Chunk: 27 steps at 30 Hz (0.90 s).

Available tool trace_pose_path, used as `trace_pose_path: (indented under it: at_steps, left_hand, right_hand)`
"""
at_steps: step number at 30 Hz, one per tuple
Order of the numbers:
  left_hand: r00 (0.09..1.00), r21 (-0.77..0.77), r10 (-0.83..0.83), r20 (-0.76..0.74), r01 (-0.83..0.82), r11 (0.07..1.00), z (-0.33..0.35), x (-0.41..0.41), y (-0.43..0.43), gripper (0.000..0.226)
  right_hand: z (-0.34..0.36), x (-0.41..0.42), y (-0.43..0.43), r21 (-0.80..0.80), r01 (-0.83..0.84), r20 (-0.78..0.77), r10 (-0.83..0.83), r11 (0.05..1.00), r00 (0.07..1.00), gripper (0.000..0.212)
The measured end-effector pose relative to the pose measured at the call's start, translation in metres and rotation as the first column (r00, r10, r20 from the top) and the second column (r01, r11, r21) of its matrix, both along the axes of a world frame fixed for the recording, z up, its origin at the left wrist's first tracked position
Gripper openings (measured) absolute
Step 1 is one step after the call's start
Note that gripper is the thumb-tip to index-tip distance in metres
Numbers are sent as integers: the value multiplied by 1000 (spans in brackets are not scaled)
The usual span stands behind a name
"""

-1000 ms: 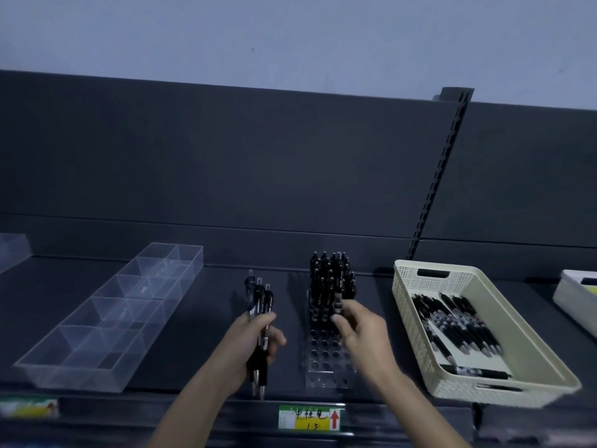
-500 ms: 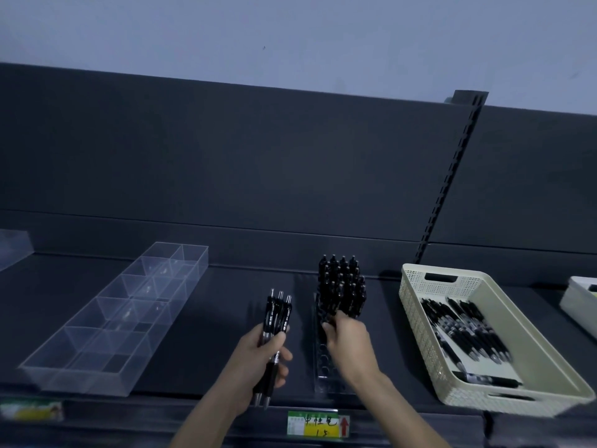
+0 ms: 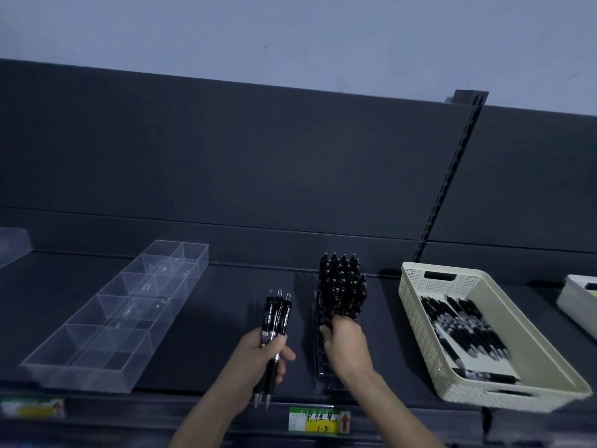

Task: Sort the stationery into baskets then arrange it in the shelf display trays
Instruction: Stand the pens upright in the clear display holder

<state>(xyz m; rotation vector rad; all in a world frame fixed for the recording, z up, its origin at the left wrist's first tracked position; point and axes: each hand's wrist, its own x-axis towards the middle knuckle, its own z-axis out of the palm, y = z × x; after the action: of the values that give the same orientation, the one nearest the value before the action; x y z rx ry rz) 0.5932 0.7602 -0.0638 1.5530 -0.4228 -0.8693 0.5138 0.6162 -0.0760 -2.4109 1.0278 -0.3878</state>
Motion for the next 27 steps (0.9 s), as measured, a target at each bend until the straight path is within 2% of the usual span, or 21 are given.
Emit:
trace_pose_path:
  at_steps: [3,5,7,9,11,15,17,20,22,24,27]
  left_hand:
    - [999,-52,16,-37,-18,999,4,-3,0,10]
    - [996,-88,24,-82,-31,996,6,-3,1,9]
    - [993,-118,26,-115,-39,992,8,-3,1,7]
    - [992,-129,21,-124,-38,991,9,-4,-1,6]
    - [992,-132,2,-126,-18,991,11,-8,-6,4]
    - [991,-133,-91,-103,77,988,17,-20,-20,7]
    - [989,-121,-109,-99,96,988,18,-23,-23,10]
    - [996,-65,-37,-81,32,997,14,-17,-21,15]
    - [1000,-8,-4,-6,4,1000,10,-12,-16,22]
    - [999,29,0,51,-1,1000,4,-10,-13,31]
    - [1000,22,-1,4,1,1000,-1,-10,-14,24]
  right_hand:
    - [1,1,2,-42,-27,-52,25,999,998,21]
    - [1,-4,1,-23,-13,-27,12,1000,1000,20]
    - [3,-13,2,-18,8,62,-7,1000,998,21]
    - [12,-23,4,10,24,254,-26,1000,967,18]
    - [28,-28,10,97,-39,398,-3,995,917,13]
    - [50,-27,15,305,-223,410,83,926,908,30]
    - [51,-29,10,386,-205,435,19,899,900,34]
    - [53,-38,-7,486,-113,522,-185,866,833,22]
    - [54,-43,-21,368,10,524,-216,930,824,20]
    - [54,-44,-29,188,87,506,-172,978,845,18]
    - [49,-40,-28,2,48,448,-44,999,893,14]
